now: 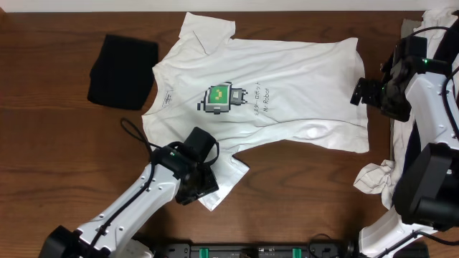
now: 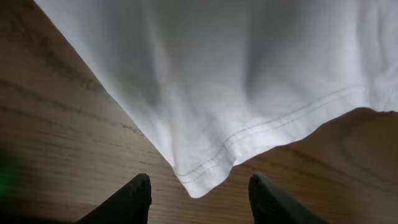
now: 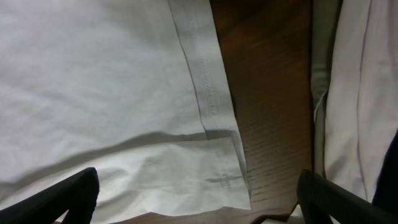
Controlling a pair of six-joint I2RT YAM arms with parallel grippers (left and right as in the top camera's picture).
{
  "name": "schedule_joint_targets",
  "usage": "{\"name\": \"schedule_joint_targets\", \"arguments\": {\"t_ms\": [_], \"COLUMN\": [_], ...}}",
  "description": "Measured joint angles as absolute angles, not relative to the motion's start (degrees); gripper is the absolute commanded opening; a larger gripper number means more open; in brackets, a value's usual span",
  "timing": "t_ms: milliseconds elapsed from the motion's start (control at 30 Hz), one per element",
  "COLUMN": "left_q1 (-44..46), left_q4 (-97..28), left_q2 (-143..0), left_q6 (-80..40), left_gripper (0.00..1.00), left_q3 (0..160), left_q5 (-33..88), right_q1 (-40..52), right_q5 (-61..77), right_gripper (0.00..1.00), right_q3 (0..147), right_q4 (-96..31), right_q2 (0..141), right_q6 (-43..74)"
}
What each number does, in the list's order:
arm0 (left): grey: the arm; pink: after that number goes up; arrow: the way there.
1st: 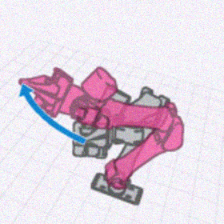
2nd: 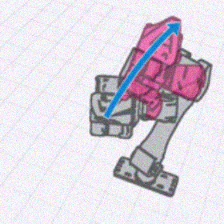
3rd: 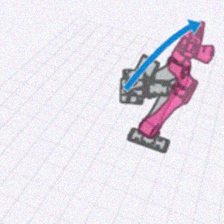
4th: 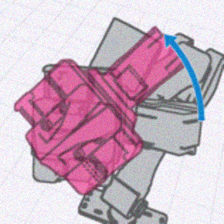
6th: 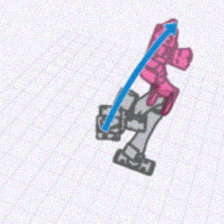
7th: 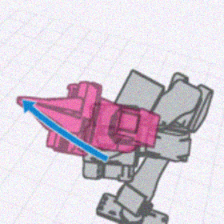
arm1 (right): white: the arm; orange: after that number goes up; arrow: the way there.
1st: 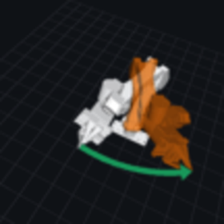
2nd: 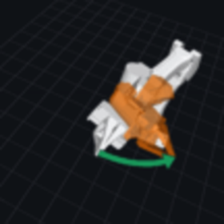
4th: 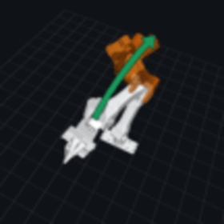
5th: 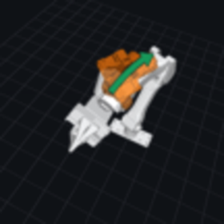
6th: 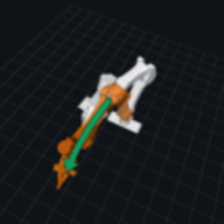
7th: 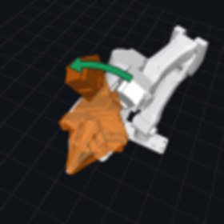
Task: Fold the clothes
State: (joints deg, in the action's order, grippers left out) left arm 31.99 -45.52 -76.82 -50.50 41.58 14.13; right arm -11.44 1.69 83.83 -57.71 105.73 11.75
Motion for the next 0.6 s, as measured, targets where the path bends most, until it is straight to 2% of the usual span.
{"name": "schedule_joint_targets", "arguments": {"t_ms": [600], "left_q1": [32.75], "left_q4": [-41.41], "left_q2": [-76.82], "left_q6": [-59.94], "left_gripper": [0.53], "left_q3": [35.38], "left_q5": [13.15], "right_q1": [-11.44], "right_q5": [1.69], "right_gripper": [0.99], "right_q3": [83.83], "right_q4": [-57.65], "right_q2": [105.73], "right_q6": [11.75]}}
